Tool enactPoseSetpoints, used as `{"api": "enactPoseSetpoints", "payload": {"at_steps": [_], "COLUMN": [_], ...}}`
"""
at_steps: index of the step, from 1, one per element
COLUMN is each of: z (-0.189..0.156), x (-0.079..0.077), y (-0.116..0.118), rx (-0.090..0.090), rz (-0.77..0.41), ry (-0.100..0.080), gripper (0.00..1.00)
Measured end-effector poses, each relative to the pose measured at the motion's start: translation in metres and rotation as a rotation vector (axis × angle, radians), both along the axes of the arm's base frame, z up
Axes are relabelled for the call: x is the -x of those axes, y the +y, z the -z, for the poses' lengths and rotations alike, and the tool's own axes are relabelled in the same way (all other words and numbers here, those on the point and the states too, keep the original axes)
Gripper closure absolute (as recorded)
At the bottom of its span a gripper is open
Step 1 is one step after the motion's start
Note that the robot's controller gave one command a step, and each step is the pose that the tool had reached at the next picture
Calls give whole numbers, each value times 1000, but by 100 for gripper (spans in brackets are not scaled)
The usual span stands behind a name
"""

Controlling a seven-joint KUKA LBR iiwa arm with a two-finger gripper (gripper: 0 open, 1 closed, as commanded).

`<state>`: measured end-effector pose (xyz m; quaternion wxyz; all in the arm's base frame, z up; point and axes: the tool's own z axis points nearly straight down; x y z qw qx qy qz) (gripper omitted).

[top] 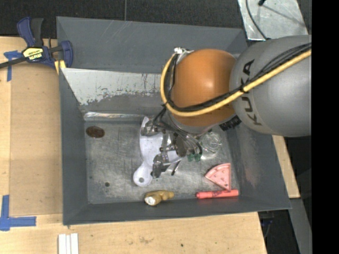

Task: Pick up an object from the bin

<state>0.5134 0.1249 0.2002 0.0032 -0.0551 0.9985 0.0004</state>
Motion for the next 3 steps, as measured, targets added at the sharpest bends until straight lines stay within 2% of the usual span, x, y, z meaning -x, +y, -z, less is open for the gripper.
{"api": "enactPoseSetpoints", "payload": {"at_steps": [1,2,3], "z": [28,55,109], "x": [-8,-18,-32], "y": [1,-11,-9], "rx": [2,3,5], "rz": [-351,-536,-719], "ry": [5,7,-1], "gripper": [0,0,0]}}
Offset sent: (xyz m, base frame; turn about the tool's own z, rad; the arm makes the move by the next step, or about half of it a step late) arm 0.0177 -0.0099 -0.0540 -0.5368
